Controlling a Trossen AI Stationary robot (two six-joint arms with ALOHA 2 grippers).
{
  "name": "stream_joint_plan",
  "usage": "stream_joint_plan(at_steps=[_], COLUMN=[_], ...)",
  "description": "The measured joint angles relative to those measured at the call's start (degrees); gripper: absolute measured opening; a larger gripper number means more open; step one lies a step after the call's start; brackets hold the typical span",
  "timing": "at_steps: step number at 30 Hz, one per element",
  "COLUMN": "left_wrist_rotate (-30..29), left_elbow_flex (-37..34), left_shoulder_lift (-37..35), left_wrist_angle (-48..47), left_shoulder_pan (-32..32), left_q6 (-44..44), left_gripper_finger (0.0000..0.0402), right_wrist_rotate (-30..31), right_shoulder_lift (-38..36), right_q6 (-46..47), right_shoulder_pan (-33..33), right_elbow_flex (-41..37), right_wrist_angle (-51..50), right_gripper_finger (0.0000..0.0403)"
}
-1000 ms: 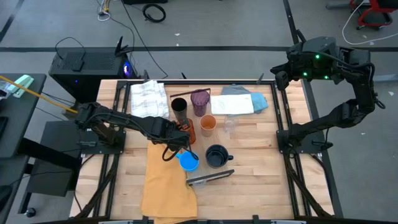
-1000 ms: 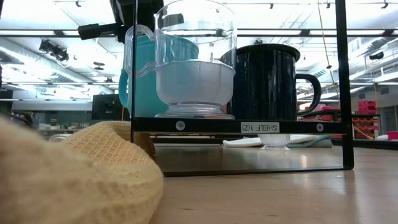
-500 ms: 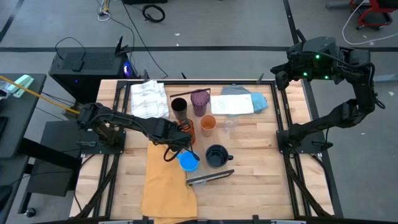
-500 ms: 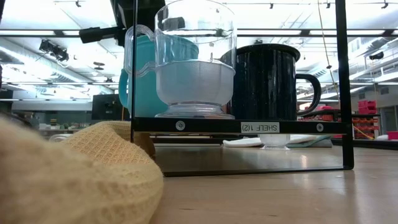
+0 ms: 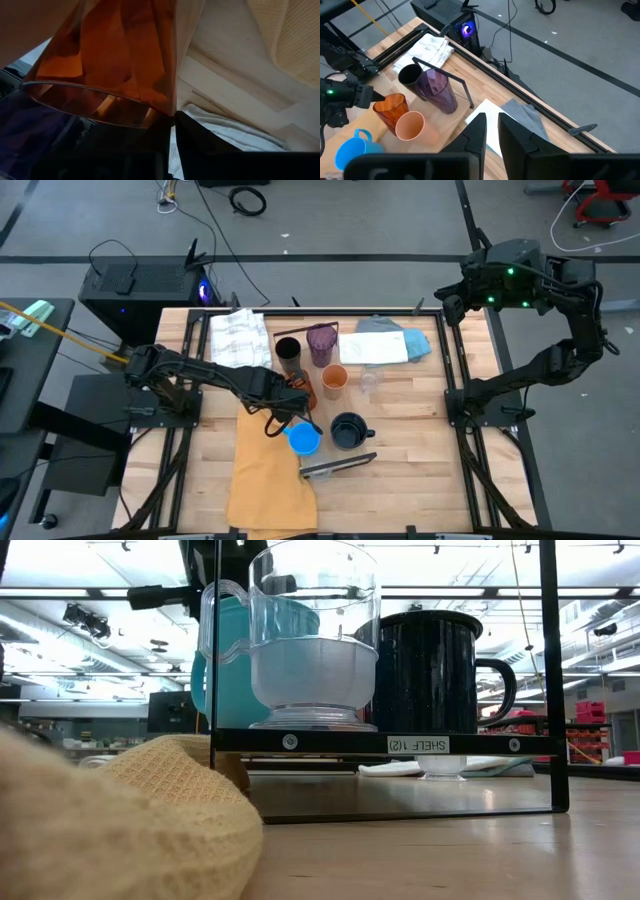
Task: Stack small to large cups/mugs on shelf
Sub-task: Put the brown cup on the shelf
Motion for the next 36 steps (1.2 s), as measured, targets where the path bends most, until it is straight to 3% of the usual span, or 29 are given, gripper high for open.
stream_joint_plan(at_steps=[36], left_wrist_rotate=[-0.18], left_elbow_flex=[0.02], left_shoulder_lift=[-0.02], left_wrist_angle=[1.17], left_shoulder_pan=[-0.19], left_q6=[-0.68], left_gripper_finger=[0.0189], right_wrist_rotate=[0.0], right_shoulder_lift=[0.0], right_q6=[-0.01], right_shoulder_pan=[0.0], right_elbow_flex=[0.0], right_wrist_angle=[0.0], right_gripper_finger=[0.0054])
